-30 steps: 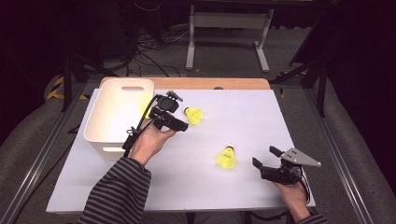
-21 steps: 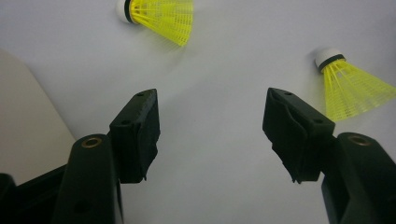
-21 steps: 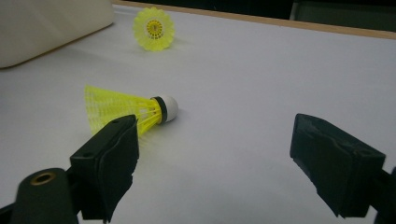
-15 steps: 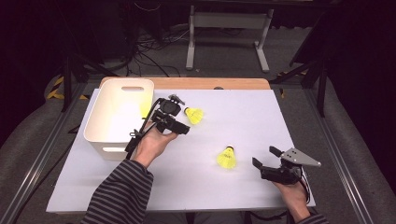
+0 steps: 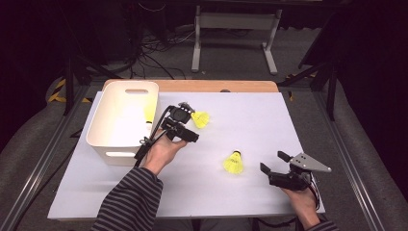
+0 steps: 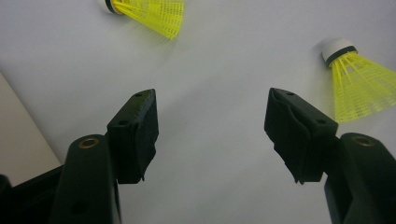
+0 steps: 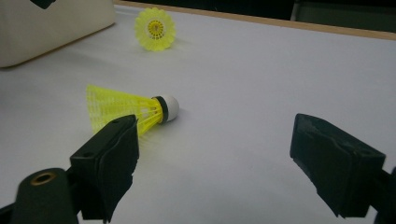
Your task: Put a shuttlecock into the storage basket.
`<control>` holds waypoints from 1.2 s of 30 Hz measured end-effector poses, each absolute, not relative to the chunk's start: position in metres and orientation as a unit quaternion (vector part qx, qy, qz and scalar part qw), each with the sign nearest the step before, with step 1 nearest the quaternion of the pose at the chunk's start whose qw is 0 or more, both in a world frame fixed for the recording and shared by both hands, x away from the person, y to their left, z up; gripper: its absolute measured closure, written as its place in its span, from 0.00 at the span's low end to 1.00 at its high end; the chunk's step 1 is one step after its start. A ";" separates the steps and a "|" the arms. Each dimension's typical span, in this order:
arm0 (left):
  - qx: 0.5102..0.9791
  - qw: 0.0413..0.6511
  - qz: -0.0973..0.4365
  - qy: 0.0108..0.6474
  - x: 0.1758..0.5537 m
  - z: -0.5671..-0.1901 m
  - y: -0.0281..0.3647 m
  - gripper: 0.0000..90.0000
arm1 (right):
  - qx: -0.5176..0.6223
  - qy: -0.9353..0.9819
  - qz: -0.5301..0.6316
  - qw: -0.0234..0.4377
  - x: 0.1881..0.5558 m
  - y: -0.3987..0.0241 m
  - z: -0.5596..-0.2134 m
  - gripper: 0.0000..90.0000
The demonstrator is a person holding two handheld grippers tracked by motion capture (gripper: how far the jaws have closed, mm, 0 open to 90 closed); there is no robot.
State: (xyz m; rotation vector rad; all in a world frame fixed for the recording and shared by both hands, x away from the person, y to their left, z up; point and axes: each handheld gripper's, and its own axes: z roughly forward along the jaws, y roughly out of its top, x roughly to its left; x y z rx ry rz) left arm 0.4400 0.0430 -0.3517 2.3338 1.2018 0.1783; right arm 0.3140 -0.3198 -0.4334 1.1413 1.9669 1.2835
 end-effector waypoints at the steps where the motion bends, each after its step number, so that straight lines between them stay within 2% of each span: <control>1: 0.858 0.254 0.065 0.442 0.441 -0.353 0.043 0.40 | 0.422 0.727 0.474 0.262 0.314 -0.320 -0.433 0.18; 36: 0.846 0.239 0.064 0.473 0.476 -0.382 0.033 0.39 | 0.422 0.730 0.471 0.259 0.315 -0.319 -0.434 0.18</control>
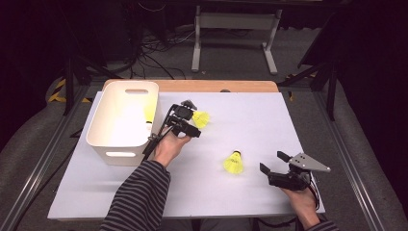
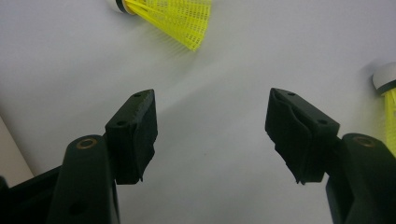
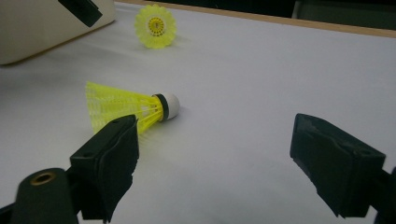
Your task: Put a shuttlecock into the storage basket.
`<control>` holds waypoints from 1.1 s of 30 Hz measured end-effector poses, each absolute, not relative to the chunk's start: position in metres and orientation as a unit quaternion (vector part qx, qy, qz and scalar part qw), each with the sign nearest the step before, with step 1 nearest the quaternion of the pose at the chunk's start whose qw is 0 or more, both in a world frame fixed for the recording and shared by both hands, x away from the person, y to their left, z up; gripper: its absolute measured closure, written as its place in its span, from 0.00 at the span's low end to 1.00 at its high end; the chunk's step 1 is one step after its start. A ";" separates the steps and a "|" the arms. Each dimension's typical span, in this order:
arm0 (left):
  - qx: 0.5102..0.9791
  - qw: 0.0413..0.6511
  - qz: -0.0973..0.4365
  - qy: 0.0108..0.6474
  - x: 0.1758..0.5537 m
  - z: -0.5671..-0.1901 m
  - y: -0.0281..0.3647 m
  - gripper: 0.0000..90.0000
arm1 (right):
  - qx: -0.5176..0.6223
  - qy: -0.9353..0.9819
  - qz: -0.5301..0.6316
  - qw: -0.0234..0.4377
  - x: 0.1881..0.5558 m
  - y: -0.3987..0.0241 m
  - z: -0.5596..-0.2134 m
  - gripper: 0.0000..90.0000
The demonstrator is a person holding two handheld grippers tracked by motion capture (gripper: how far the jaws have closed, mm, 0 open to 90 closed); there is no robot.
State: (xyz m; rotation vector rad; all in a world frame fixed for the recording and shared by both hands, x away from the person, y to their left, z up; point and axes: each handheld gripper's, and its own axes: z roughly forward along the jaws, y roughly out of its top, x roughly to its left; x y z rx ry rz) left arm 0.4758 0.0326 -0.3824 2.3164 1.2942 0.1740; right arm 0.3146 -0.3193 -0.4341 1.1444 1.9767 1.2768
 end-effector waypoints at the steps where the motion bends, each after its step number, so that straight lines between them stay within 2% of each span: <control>1: 0.846 0.239 0.064 0.472 0.477 -0.383 0.033 0.39 | 0.423 0.730 0.471 0.259 0.315 -0.319 -0.434 0.18; 33: 0.840 0.246 0.069 0.479 0.504 -0.386 0.024 0.40 | 0.420 0.733 0.469 0.257 0.315 -0.318 -0.435 0.18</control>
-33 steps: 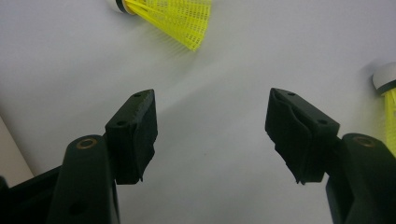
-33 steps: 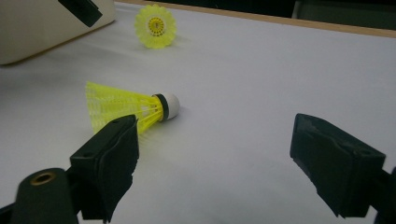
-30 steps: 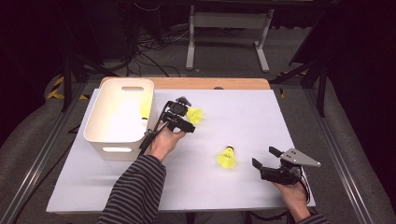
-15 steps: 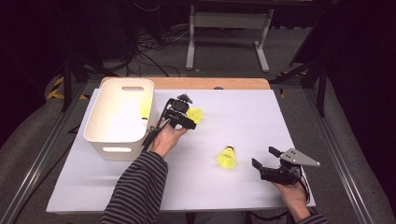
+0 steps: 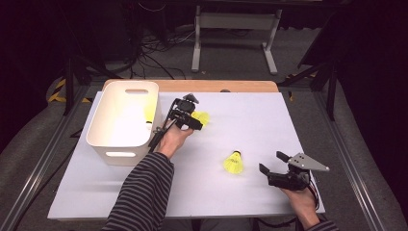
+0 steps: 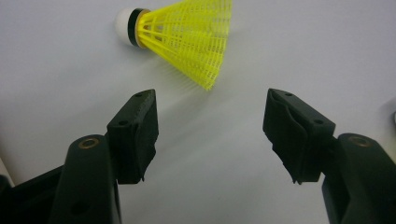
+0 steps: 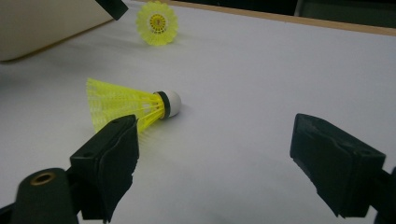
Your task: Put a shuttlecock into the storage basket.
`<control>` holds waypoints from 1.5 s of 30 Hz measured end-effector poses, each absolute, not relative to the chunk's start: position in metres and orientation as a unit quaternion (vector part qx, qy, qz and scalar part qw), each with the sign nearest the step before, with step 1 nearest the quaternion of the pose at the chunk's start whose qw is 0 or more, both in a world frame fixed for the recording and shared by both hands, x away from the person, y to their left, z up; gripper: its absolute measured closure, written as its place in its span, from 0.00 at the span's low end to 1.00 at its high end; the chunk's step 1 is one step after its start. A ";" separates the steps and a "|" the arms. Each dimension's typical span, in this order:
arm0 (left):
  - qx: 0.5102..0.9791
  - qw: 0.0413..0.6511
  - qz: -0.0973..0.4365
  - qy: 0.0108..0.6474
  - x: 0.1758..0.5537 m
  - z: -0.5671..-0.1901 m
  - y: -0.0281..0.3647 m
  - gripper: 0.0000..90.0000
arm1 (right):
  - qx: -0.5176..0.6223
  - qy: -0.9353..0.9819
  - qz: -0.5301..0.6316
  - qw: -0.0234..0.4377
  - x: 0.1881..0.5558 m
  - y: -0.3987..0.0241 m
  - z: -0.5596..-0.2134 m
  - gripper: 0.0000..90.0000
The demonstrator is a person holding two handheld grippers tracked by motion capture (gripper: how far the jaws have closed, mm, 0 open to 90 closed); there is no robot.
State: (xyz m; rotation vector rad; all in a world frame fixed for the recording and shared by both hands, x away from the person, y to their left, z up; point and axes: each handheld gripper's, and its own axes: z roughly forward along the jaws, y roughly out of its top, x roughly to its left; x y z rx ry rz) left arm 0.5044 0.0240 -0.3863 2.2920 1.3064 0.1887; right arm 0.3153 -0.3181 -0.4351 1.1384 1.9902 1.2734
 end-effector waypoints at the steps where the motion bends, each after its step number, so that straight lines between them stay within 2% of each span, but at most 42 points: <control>1: 0.841 0.245 0.071 0.478 0.505 -0.386 0.023 0.40 | 0.419 0.734 0.469 0.256 0.315 -0.318 -0.435 0.18; 22: 0.838 0.227 0.076 0.490 0.525 -0.395 0.011 0.39 | 0.418 0.736 0.467 0.256 0.316 -0.318 -0.435 0.18; 32: 0.831 0.222 0.079 0.504 0.532 -0.403 0.010 0.41 | 0.417 0.737 0.468 0.255 0.316 -0.318 -0.435 0.18; 39: 0.831 0.218 0.085 0.504 0.535 -0.408 0.010 0.46 | 0.416 0.737 0.467 0.255 0.315 -0.318 -0.435 0.18; 45: 0.830 0.219 0.081 0.507 0.536 -0.409 0.013 0.54 | 0.416 0.738 0.467 0.254 0.315 -0.318 -0.436 0.18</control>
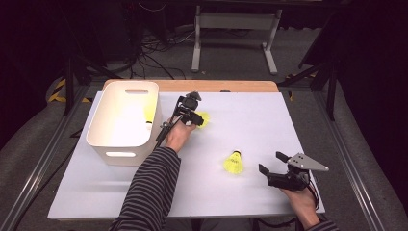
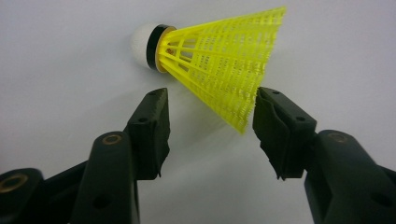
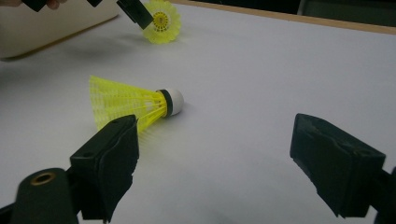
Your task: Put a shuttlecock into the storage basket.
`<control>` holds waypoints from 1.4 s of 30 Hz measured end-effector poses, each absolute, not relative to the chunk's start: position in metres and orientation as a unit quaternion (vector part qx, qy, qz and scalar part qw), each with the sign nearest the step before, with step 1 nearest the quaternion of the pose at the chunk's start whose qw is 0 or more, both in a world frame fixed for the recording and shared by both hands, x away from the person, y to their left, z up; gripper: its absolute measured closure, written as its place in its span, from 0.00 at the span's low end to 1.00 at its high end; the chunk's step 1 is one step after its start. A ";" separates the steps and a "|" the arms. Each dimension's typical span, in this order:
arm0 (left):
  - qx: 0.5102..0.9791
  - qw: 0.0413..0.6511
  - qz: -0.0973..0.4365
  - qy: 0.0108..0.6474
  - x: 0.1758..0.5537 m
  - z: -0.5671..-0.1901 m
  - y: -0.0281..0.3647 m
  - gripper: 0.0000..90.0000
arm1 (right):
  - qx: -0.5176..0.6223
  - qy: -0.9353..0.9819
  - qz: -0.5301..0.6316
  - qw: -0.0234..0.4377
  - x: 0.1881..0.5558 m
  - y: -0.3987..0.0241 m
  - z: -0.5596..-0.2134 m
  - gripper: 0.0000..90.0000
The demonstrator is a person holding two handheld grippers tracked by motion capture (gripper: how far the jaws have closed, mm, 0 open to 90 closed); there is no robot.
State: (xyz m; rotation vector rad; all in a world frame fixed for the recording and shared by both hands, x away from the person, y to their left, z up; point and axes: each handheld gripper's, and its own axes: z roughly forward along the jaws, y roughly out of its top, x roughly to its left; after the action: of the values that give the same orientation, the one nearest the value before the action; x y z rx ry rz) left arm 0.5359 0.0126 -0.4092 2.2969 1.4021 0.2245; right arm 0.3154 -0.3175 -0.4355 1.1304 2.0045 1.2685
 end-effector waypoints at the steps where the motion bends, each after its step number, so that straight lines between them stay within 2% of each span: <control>1: 0.831 0.217 0.081 0.506 0.536 -0.409 0.013 0.56 | 0.416 0.738 0.467 0.254 0.315 -0.317 -0.436 0.18; 19: 0.834 0.207 0.069 0.507 0.536 -0.414 0.014 0.78 | 0.415 0.738 0.468 0.253 0.315 -0.317 -0.436 0.18; 30: 0.830 0.196 0.065 0.517 0.537 -0.419 0.018 0.97 | 0.414 0.739 0.467 0.253 0.315 -0.317 -0.436 0.18; 42: 0.835 0.192 0.061 0.513 0.534 -0.417 0.017 1.00 | 0.414 0.739 0.467 0.254 0.315 -0.317 -0.436 0.18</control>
State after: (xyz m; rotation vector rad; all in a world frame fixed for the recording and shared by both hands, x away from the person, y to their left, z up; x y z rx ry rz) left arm 0.5343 0.0169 -0.4166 2.3432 1.4401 0.1725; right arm 0.3154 -0.3173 -0.4356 1.1258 2.0065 1.2696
